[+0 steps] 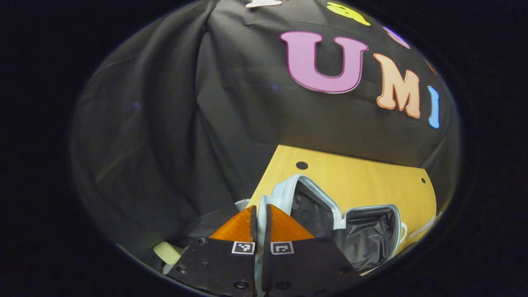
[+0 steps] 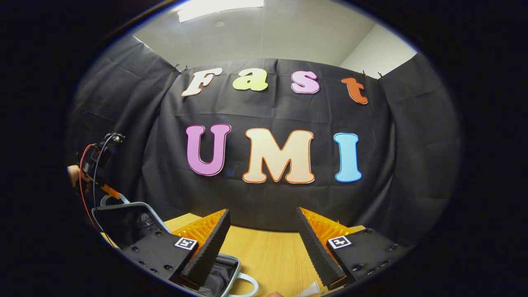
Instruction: First open the suitcase, pack the skin care products into it, and then close the suitcase.
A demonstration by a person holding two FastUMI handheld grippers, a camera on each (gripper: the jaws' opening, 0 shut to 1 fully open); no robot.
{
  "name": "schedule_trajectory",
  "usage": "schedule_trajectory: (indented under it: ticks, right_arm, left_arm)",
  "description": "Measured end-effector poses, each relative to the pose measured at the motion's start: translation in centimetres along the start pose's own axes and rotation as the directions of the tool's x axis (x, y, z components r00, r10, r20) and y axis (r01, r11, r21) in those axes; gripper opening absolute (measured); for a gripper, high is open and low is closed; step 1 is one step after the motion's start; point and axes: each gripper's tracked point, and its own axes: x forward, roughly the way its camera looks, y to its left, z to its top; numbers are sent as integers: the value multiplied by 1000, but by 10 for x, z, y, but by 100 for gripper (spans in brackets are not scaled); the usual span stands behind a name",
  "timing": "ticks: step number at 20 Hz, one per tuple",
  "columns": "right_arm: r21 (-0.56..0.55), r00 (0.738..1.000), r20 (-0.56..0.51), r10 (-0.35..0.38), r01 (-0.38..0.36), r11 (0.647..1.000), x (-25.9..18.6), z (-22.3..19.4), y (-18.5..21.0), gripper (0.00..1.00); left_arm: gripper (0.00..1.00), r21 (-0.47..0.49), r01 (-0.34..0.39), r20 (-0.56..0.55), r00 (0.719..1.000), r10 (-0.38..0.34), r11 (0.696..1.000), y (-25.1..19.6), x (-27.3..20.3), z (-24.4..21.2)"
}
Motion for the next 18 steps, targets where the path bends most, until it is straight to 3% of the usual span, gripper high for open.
schedule_trajectory:
  ticks: [8, 13, 15, 18]
  right_arm:
    - [-9, 1000, -28, -10, 9, 1000, -1, -10, 5, 99]
    - [-21, 999, -37, -1, 0, 1000, -1, -14, 8, 99]
    - [-22, 999, -45, 3, -4, 1000, -2, -17, 8, 99]
    - [-36, 998, -55, 0, -2, 999, -1, -22, -1, 99]
  left_arm:
    - [0, -111, -47, -127, 991, 33, 993, 37, 40, -57]
    - [0, -113, -103, -157, 984, 84, 988, 51, 60, -81]
    - [15, -83, -167, -114, 981, 158, 982, 70, 58, -74]
    - [62, -105, -170, -27, 985, 168, 980, 67, 51, -58]
